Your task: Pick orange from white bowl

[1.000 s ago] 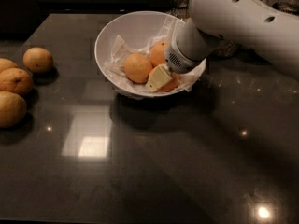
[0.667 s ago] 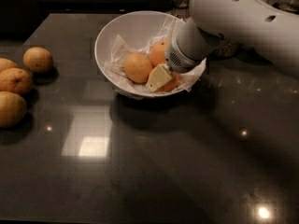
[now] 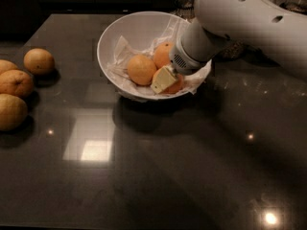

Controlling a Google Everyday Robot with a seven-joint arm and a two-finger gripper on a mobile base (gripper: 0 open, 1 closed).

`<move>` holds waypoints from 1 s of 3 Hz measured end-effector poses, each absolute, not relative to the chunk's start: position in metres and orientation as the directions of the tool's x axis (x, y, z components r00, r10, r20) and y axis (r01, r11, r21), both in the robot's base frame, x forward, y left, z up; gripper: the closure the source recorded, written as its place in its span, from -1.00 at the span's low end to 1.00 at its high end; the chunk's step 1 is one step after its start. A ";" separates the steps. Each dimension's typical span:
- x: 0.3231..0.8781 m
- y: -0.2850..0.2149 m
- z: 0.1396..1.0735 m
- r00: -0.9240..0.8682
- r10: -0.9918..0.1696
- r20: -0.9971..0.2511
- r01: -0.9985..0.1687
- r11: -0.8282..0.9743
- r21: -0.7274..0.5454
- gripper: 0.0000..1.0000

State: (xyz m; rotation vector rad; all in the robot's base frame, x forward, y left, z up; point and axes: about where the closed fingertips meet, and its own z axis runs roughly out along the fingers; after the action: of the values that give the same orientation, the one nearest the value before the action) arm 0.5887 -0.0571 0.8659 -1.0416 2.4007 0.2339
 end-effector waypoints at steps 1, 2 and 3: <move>0.587 -0.056 0.868 -0.567 -0.639 -0.520 -0.729 0.683 -0.044 0.92; 0.583 -0.057 0.883 -0.515 -0.650 -0.558 -0.764 0.643 -0.044 1.00; 0.576 -0.061 0.922 -0.415 -0.622 -0.664 -0.819 0.574 -0.025 1.00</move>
Offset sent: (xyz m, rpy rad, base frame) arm -0.0166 -0.0058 0.0573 0.1336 -0.1171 0.2164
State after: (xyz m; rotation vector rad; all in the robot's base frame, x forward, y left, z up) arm 0.5761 -0.0613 0.9218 -1.1441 2.1736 0.4029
